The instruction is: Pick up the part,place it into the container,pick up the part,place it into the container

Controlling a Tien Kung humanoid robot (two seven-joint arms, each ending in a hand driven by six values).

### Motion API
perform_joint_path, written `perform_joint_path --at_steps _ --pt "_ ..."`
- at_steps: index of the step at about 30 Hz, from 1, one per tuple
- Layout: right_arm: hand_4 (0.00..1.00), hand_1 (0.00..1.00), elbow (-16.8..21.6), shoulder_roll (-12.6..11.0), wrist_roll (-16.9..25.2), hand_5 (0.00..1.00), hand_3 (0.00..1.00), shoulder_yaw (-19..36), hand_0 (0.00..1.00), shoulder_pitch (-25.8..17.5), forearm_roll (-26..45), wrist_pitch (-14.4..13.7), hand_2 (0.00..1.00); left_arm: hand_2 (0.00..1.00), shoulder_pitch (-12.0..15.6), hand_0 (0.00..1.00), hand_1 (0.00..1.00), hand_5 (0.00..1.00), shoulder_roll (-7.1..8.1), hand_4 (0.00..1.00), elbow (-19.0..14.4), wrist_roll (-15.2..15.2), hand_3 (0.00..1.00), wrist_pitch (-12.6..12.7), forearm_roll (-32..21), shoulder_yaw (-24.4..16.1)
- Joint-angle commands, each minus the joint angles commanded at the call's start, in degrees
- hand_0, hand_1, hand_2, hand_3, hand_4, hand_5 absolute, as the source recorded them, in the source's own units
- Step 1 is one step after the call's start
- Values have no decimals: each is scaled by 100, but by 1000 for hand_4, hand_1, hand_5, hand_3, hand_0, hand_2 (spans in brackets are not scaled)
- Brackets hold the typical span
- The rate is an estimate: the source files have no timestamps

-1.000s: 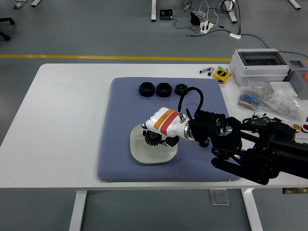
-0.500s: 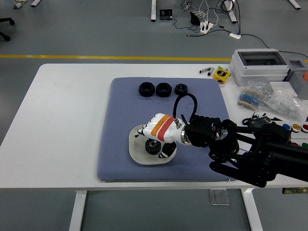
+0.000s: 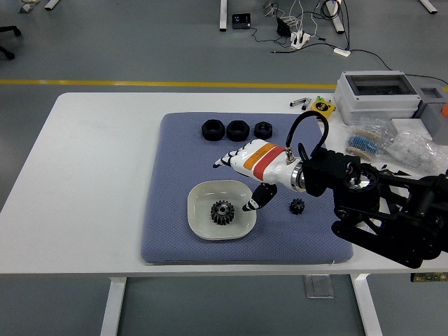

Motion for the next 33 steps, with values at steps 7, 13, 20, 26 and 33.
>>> perform_joint_path --at_steps 7,13,20,26,33 --pt "907 645 -249 -344 -136 92 774 59 514 -325 16 -90 732 636 18 712 619 684 -6 614 0 -1 561 7 32 -26" --pt "867 637 -312 -490 -170 32 770 39 511 -492 -31 -87 729 636 21 711 620 681 -6 614 0 1 562 10 47 -19" --pt "893 637 -252 -565 -176 59 768 4 511 -599 63 -75 727 636 28 712 623 682 -6 614 0 -1 561 13 57 -26" --pt "894 638 -116 -605 -219 57 769 -52 509 -619 131 1 726 636 27 712 624 682 -6 613 0 -8 562 11 54 -25" --pt "881 633 158 -699 -286 54 768 -3 491 -584 171 70 723 637 25 711 624 683 -6 613 0 -8 561 5 58 -34"
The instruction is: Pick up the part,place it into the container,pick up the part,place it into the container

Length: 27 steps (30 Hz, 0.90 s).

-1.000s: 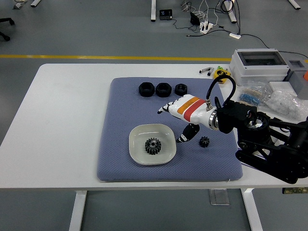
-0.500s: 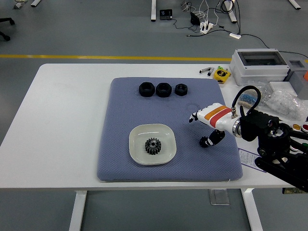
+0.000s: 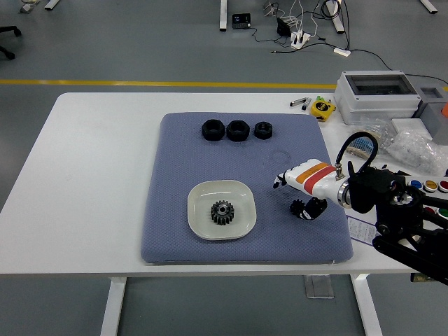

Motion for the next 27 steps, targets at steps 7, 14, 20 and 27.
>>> perform_joint_path --at_steps 7,14,20,27 --pt "867 628 5 5 -14 34 764 2 480 16 49 29 719 636 5 710 624 681 0 611 0 12 561 -10 25 -9" --pt "865 624 -289 85 19 35 762 -131 473 -36 19 16 717 637 9 710 625 681 0 611 0 10 560 -7 16 -7" --pt "856 601 -590 170 115 29 748 -163 462 -86 -48 -100 696 636 9 710 626 682 0 611 0 10 561 -6 4 11" --pt "729 546 -710 205 221 2 612 -180 415 -134 13 -183 622 637 6 710 627 681 0 611 0 14 561 -10 3 19"
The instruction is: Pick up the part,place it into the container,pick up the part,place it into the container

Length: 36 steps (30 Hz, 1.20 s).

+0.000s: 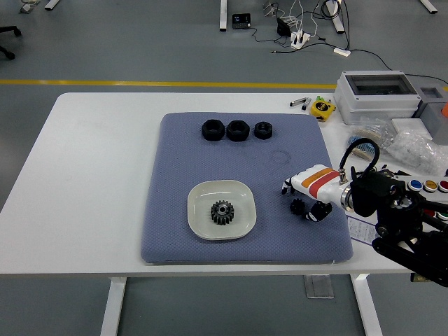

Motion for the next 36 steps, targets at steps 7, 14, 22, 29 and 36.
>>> perform_joint_path --at_steps 7,14,22,29,36 --pt "598 454 25 -6 87 2 469 -31 342 -11 34 -86 488 634 -1 710 626 684 0 611 0 7 561 -8 10 9" --pt "579 416 -23 -12 86 2 441 -43 309 -22 59 -69 463 634 2 710 626 682 0 610 0 11 561 -14 23 2" --pt "561 394 116 -71 121 2 420 78 283 -23 161 -116 437 634 1 710 626 683 0 612 0 17 560 -24 32 4" --pt "555 385 438 -1 100 2 415 395 276 -24 290 -198 436 634 1 710 624 683 0 612 0 26 560 -33 43 9" --pt "566 386 896 309 80 2 417 421 276 17 345 -390 432 633 4 710 624 681 0 611 0 38 561 -35 92 -29"
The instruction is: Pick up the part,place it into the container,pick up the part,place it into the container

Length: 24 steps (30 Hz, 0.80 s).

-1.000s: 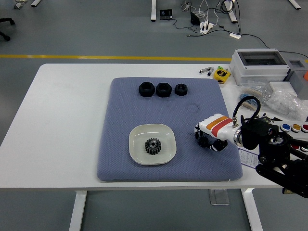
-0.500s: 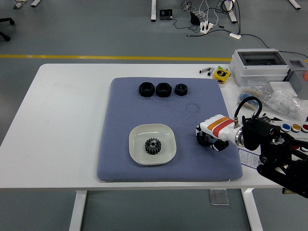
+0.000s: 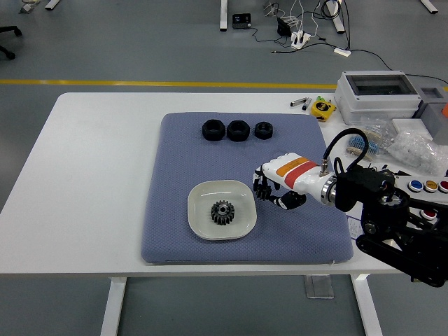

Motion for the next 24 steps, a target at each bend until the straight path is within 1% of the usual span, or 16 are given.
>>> perform_joint_path --at_steps 1,5,9,12,16,19,24 --pt "545 385 36 66 -5 2 421 -28 270 14 4 -14 434 633 1 710 623 680 0 611 0 1 562 0 7 -10" --pt "545 385 56 339 -41 2 421 -179 270 83 -8 -59 434 633 -3 710 623 680 0 611 0 3 562 2 7 -28" --pt "526 385 -168 673 -80 2 428 -386 265 195 -9 -70 437 634 -14 710 622 681 0 611 0 4 561 6 2 -33" --pt "526 385 -446 914 -70 2 428 -500 265 276 11 -75 437 634 -28 710 622 681 8 611 0 6 561 7 -7 -24" --pt "523 384 -707 1131 -62 2 433 -593 267 357 38 -118 437 633 -37 710 621 681 17 611 0 1 562 20 -40 -8" --pt "523 384 -836 1246 -79 2 433 -620 267 381 37 -141 437 633 -40 710 621 681 24 611 0 4 562 24 -56 16" --pt "514 384 -1039 1356 -83 2 439 -656 266 388 -6 -183 441 635 -42 711 620 681 28 612 0 9 562 28 -69 31"
